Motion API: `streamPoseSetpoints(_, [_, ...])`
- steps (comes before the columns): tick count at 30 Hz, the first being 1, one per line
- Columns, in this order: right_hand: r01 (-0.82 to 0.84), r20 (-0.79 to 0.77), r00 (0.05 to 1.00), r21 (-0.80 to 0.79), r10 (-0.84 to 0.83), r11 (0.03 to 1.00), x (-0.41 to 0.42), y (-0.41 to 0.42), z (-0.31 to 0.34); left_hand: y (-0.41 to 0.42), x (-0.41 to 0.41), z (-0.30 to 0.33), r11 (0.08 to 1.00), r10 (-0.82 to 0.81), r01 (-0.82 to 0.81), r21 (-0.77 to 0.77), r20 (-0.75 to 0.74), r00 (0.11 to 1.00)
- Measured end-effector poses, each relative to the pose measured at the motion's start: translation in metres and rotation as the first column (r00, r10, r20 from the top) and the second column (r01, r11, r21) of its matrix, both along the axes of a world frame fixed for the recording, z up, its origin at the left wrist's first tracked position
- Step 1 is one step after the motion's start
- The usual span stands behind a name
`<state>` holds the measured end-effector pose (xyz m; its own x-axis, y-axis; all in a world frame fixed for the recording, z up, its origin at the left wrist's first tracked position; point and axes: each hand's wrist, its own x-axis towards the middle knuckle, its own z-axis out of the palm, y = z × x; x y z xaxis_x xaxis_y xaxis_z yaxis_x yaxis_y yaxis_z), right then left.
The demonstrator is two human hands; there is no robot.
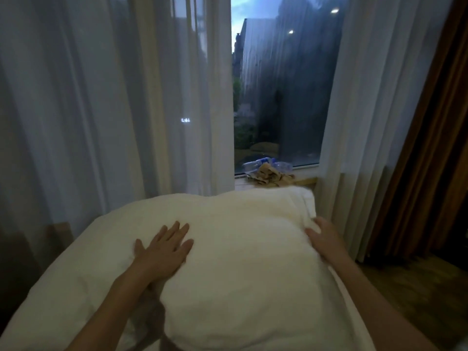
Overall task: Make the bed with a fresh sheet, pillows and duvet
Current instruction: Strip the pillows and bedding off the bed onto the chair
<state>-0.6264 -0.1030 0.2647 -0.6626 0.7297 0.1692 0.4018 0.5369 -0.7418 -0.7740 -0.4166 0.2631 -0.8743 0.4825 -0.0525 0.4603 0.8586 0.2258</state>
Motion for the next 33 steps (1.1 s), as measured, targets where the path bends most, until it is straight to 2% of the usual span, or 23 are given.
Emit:
streamPoseSetpoints(1, [0.02, 0.154, 0.988, 0.05, -0.027, 0.999, 0.006, -0.001, -0.016, 0.001, 0.005, -0.003, 1.0, -0.026, 0.026, -0.004, -0.015, 1.0])
streamPoseSetpoints(2, [0.036, 0.221, 0.974, 0.086, -0.054, 0.996, 0.01, -0.005, -0.03, 0.003, 0.009, -0.006, 0.999, -0.043, 0.042, -0.015, -0.036, 0.998])
streamPoseSetpoints(4, [0.044, 0.118, 0.992, 0.076, -0.053, 0.996, 0.016, -0.024, -0.044, 0.006, 0.018, -0.011, 0.998, -0.051, 0.047, -0.035, -0.099, 0.994])
streamPoseSetpoints(6, [-0.032, -0.006, 0.999, 0.039, 0.032, 0.999, 0.021, -0.046, -0.046, 0.008, 0.025, -0.021, 0.997, -0.043, 0.029, -0.075, -0.197, 0.979])
streamPoseSetpoints(8, [-0.118, 0.041, 0.992, 0.013, 0.117, 0.993, 0.031, -0.066, -0.05, 0.011, 0.036, -0.025, 0.998, -0.043, 0.024, -0.06, -0.324, 0.945])
streamPoseSetpoints(11, [-0.098, 0.11, 0.989, -0.004, 0.098, 0.995, 0.06, -0.085, -0.067, 0.021, 0.056, -0.032, 0.987, -0.163, 0.148, -0.068, -0.352, 0.922])
streamPoseSetpoints(13, [-0.078, 0.093, 0.993, -0.019, 0.079, 0.997, 0.091, -0.092, -0.08, 0.037, 0.073, -0.038, 0.961, -0.276, 0.254, -0.111, -0.315, 0.908])
streamPoseSetpoints(14, [-0.079, 0.135, 0.987, -0.037, 0.083, 0.996, 0.111, -0.094, -0.084, 0.048, 0.081, -0.043, 0.94, -0.34, 0.311, -0.141, -0.299, 0.892])
streamPoseSetpoints(17, [-0.061, 0.287, 0.951, -0.19, 0.115, 0.98, 0.186, -0.096, -0.097, 0.081, 0.134, -0.039, 0.835, -0.546, 0.487, -0.257, -0.273, 0.792])
streamPoseSetpoints(19, [0.01, 0.395, 0.913, -0.275, 0.104, 0.961, 0.243, -0.1, -0.099, 0.107, 0.178, -0.043, 0.765, -0.639, 0.573, -0.294, -0.239, 0.731])
streamPoseSetpoints(20, [0.059, 0.43, 0.9, -0.288, 0.074, 0.956, 0.272, -0.103, -0.099, 0.121, 0.198, -0.049, 0.704, -0.703, 0.643, -0.3, -0.175, 0.689])
streamPoseSetpoints(21, [0.115, 0.458, 0.888, -0.283, 0.029, 0.952, 0.301, -0.106, -0.098, 0.134, 0.22, -0.055, 0.632, -0.771, 0.737, -0.239, -0.093, 0.631])
streamPoseSetpoints(23, [0.247, 0.495, 0.864, -0.256, -0.093, 0.934, 0.358, -0.116, -0.098, 0.154, 0.269, -0.062, 0.497, -0.855, 0.868, -0.002, 0.167, 0.49])
streamPoseSetpoints(26, [0.453, 0.459, 0.834, -0.251, -0.307, 0.856, 0.438, -0.14, -0.098, 0.177, 0.352, -0.071, 0.404, -0.837, 0.885, 0.229, 0.482, 0.258])
streamPoseSetpoints(30, [0.661, 0.364, 0.748, -0.324, -0.555, 0.677, 0.539, -0.184, -0.115, 0.194, 0.468, -0.088, 0.327, -0.811, 0.878, 0.349, 0.58, 0.072])
streamPoseSetpoints(33, [0.745, 0.278, 0.64, -0.454, -0.717, 0.489, 0.606, -0.231, -0.138, 0.189, 0.552, -0.108, 0.255, -0.748, 0.879, 0.402, 0.658, -0.084])
